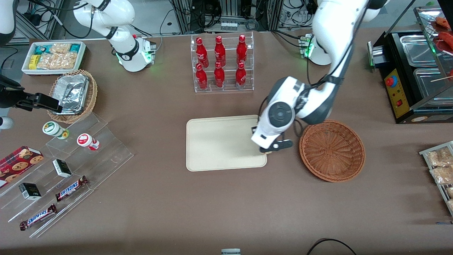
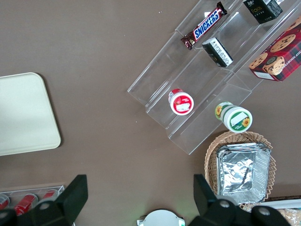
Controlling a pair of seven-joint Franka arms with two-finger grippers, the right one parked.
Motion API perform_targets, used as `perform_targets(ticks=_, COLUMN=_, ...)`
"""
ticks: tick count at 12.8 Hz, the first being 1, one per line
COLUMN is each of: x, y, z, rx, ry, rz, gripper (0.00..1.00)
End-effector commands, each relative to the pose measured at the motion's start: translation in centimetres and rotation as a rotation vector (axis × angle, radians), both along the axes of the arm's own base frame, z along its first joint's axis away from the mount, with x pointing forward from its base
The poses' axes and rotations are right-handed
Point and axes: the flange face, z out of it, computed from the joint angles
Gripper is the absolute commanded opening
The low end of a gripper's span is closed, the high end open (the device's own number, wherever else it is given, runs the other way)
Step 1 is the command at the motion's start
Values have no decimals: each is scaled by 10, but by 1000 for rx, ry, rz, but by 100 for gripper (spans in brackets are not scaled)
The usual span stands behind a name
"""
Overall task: Place sandwich from basket to tray
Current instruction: 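Lift the sandwich with the left gripper and carry it over the cream tray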
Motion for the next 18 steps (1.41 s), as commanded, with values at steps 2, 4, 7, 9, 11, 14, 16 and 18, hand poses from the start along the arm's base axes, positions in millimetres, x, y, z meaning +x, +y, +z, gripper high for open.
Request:
perform_targets(ticks=2, x=-6, y=-80, z=-18, rx=-40, ry=-61, rz=28, gripper=0)
perform_targets(ticks=4, x=-12, y=-114, z=-26, rx=-54, ry=-79, rz=23, gripper=0)
perform_targets(ticks=7, x=-25, y=-146, z=-44, rx=-48, ry=-83, rz=36, gripper=0)
perform_targets(ticks=9, x=-33, y=-152, z=-52, rx=-26, ry=-88, rz=33, gripper=0)
perform_targets(ticks=11, x=-33, y=-152, z=-52, rx=-20, ry=-89, rz=36, gripper=0)
perform_targets(ticks=14, x=-33, y=-151, z=-53, rx=-12, ry=-86, rz=49, gripper=0)
perform_targets(ticks=16, x=-32, y=-150, z=-56, rx=-2, ry=-84, rz=82, gripper=0)
perform_targets(ticks=18, x=-32, y=-149, z=-62, rx=9, ry=-80, rz=101, gripper=0)
